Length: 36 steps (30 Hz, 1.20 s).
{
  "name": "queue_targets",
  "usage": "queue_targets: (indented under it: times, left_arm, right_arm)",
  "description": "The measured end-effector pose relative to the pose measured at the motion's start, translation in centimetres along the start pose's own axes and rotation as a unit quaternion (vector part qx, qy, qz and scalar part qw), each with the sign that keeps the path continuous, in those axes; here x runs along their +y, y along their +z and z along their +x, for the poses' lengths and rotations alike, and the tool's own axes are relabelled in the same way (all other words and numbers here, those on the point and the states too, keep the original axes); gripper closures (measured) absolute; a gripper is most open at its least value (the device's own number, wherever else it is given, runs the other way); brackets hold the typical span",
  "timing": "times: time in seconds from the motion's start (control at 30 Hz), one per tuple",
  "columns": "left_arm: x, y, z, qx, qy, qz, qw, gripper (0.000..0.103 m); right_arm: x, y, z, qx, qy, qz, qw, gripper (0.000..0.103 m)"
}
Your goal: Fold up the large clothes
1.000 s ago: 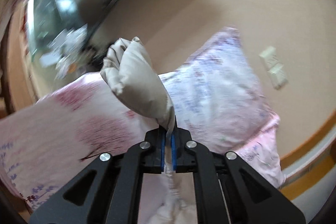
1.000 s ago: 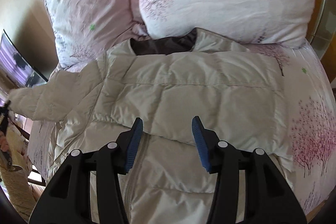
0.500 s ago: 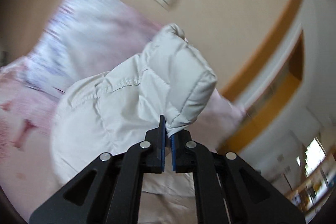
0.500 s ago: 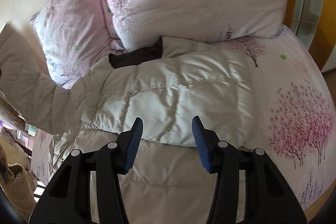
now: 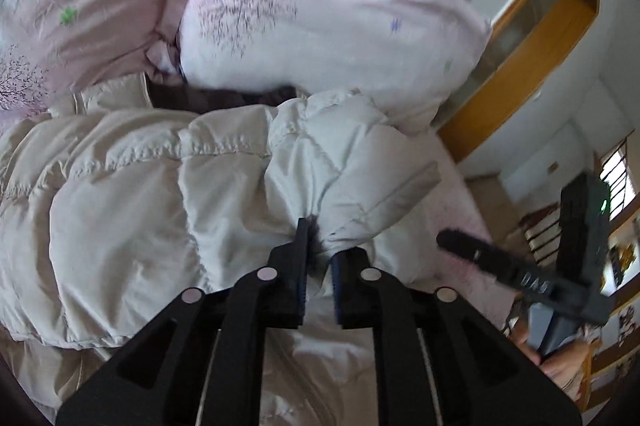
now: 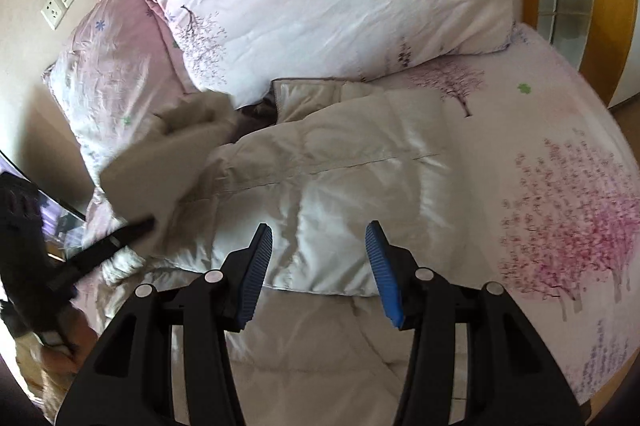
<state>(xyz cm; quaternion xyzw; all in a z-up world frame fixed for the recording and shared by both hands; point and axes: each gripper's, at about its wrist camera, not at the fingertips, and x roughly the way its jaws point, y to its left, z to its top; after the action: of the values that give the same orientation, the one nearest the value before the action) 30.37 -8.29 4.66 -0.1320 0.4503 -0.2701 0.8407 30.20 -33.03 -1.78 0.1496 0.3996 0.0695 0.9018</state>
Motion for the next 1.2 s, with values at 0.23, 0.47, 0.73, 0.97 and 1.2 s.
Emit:
queue_targets:
  times: [0.23,0.47,0.73,0.97,1.2]
  left_arm:
    - [1.0,-1.0,-5.6,-0.053,-0.034,0.013,0.9979,0.012]
    - [3.3,-3.0,-12.0,-0.129,0.010,0.029,0.9912,0.010]
    - [10.9,-6.4,-14.9,-0.092,0.091,-0.023,0.9913,0.010]
    - [16.1,-8.6,-17.9,-0.091,0.152,-0.069,0.9817,0.004]
    - [17.8,-10.8,-19.6,-0.122,0.166,-0.055,0.9771,0.002]
  right_arm:
    - [1.0,0.2,1.6,0.033,0.083,0.038,0.995,0.052]
    - [1.5,0.2,3.4,0.073,0.132,0.075,0.986,0.050]
    - [2.9,-0.5,7.2,0.121,0.107,0.068,0.985,0.050]
    - [4.1,-1.0,5.6,0.073,0.112,0.038,0.990,0.092]
    - [2.0,-1.2,7.7,0.100,0.066,0.068,0.991,0.090]
